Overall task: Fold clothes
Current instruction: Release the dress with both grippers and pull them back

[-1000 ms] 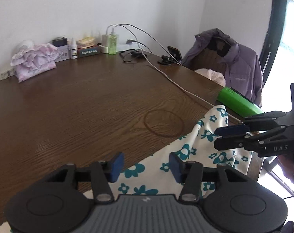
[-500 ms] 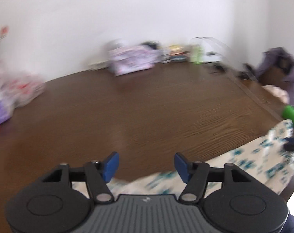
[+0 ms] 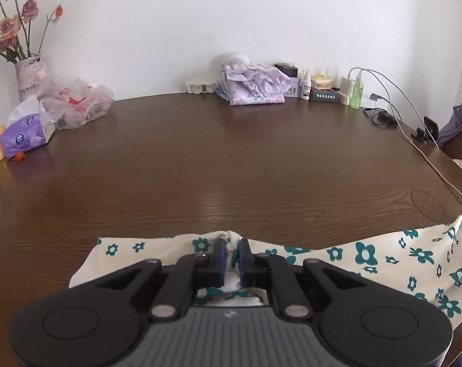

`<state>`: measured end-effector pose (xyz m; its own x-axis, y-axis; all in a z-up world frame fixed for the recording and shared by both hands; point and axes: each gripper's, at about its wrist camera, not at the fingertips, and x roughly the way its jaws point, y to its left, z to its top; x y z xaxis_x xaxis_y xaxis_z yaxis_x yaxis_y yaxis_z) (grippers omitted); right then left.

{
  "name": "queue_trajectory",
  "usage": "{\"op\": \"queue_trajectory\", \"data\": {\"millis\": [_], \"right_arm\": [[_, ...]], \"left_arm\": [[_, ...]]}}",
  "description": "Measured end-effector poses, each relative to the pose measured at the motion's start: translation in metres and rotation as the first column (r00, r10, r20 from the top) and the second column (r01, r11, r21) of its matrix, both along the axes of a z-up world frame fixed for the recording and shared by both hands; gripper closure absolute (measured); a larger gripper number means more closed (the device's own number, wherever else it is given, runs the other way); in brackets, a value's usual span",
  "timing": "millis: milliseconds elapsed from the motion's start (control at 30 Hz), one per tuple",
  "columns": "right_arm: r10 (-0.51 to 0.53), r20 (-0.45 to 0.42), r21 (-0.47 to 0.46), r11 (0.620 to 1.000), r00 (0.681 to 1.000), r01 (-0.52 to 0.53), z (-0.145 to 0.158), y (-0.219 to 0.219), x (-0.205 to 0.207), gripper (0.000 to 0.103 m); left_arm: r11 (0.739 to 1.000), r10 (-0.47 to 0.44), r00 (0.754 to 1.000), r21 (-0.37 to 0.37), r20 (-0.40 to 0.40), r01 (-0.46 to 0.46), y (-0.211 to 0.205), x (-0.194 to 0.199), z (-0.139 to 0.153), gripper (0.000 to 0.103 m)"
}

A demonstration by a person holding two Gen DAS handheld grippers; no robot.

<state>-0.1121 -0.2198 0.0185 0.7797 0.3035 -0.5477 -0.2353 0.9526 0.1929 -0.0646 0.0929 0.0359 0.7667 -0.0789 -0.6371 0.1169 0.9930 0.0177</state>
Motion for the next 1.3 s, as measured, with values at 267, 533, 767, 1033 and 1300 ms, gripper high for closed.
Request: {"op": "queue_trajectory", "data": {"millis": [267,533,767,1033,1300], "right_arm": [[0.009,0.021,-0.093,0.996,1.000,-0.007,0.010,0.016,0.002,0.061],[0.034,-0.031,-0.127,0.991,0.999,-0.038,-0.004,0.041,0.041,0.073],[-0.156,-0.025,-0.144,0.978,0.988,0.151,-0.008,0.024,0.046,0.073],[-0.100,0.043,-0.027,0.994,0.994,0.102,0.001,0.005,0.019,0.068],[-0.342,0.146,-0.028,0.937,0.928,0.349,0.016,-0.026,-0.038,0.037]], "left_arm": [[0.999,-0.036,0.999,-0.007,0.038,0.036,-0.001,-0.018,0.004,0.080],[0.967,-0.173,0.985,0.191,0.013,0.167,-0.044,-0.030,-0.011,0.059],[0.997,-0.020,1.000,0.078,0.005,0.019,-0.036,-0.014,-0.015,0.060],[0.988,-0.066,0.998,0.142,0.002,0.065,-0.067,-0.007,-0.014,0.056],[0.999,0.004,0.997,0.040,0.073,-0.007,-0.066,-0.025,-0.005,0.052]]}}
